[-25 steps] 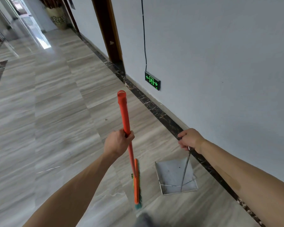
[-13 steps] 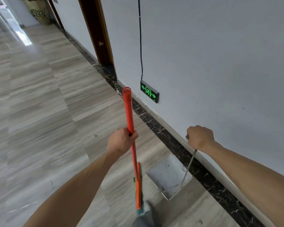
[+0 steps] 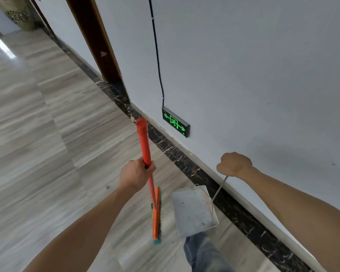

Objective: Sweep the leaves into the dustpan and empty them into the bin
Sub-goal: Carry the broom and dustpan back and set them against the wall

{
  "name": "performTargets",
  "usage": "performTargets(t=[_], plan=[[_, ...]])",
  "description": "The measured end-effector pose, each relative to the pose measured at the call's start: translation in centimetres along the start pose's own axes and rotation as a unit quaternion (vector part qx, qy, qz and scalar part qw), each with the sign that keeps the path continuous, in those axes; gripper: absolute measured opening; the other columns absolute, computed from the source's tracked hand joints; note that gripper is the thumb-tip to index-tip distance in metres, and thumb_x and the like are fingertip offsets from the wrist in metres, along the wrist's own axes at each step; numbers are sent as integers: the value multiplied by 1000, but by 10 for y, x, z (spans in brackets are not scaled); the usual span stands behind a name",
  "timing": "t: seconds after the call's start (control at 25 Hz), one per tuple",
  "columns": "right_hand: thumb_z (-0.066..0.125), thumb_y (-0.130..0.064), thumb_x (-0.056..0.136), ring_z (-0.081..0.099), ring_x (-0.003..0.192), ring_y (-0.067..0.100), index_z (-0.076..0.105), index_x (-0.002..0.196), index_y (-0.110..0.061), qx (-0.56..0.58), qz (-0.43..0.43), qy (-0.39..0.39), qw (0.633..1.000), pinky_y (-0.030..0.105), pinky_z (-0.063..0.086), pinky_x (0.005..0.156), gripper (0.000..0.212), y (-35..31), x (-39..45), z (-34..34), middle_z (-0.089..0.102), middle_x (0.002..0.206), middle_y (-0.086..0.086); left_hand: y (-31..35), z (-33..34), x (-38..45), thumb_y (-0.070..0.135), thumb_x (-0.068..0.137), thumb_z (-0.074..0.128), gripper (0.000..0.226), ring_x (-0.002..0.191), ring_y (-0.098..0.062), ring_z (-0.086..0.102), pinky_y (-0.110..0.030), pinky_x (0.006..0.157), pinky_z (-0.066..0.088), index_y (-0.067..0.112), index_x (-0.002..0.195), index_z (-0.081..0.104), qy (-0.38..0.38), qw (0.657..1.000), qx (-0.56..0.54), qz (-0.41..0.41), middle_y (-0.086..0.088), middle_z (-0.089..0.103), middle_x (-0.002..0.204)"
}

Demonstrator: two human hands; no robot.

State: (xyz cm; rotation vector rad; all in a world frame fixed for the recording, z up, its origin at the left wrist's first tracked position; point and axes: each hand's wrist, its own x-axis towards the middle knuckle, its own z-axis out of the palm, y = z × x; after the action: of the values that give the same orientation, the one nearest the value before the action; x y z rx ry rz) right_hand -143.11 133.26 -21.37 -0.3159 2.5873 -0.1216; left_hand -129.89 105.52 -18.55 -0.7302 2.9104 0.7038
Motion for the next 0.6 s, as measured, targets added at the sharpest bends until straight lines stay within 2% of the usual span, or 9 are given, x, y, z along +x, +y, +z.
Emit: performTargets(t=[0.08, 0.2, 0.36, 0.52, 0.6], plan=[[45, -38, 86, 57, 80, 19, 55, 71, -18, -51, -54, -27, 997, 23, 36, 57, 27, 2, 39, -6, 60, 84, 0, 8, 7, 44, 48, 90, 48, 36, 61, -21, 65, -33, 56, 53, 19, 73, 61, -14, 1000, 5, -3, -2, 66, 66], [48, -41, 92, 62, 89, 23, 66, 94, -14, -138, -127, -26, 982, 28, 40, 63, 32, 5, 78, 7, 65, 95, 4, 16, 13, 88, 52, 89, 48, 36, 60, -19, 65, -36, 59, 57, 22, 75, 63, -45, 999, 6, -11, 1, 66, 66], [42, -27, 93, 53, 78, 20, 66, 95, -13, -138, -135, -12, 981, 30, 39, 61, 27, 8, 123, 25, 55, 86, -1, 25, 23, 148, 54, 87, 47, 38, 59, -20, 65, -35, 58, 57, 24, 70, 63, -68, 997, 12, -17, 2, 66, 63], [40, -15, 93, 51, 99, 25, 63, 105, -13, -125, -124, 9, 984, 33, 36, 65, 25, 11, 166, 37, 55, 106, 4, 29, 42, 200, 50, 89, 48, 39, 55, -19, 59, -29, 50, 44, 25, 59, 52, -93, 995, 41, -3, 2, 60, 57], [42, -13, 93, 49, 104, 26, 61, 110, -13, -125, -119, 12, 985, 33, 35, 64, 25, 10, 181, 38, 55, 114, 6, 26, 52, 221, 52, 88, 47, 37, 56, -21, 60, -32, 52, 49, 26, 61, 54, -114, 992, 49, 8, 3, 60, 57]])
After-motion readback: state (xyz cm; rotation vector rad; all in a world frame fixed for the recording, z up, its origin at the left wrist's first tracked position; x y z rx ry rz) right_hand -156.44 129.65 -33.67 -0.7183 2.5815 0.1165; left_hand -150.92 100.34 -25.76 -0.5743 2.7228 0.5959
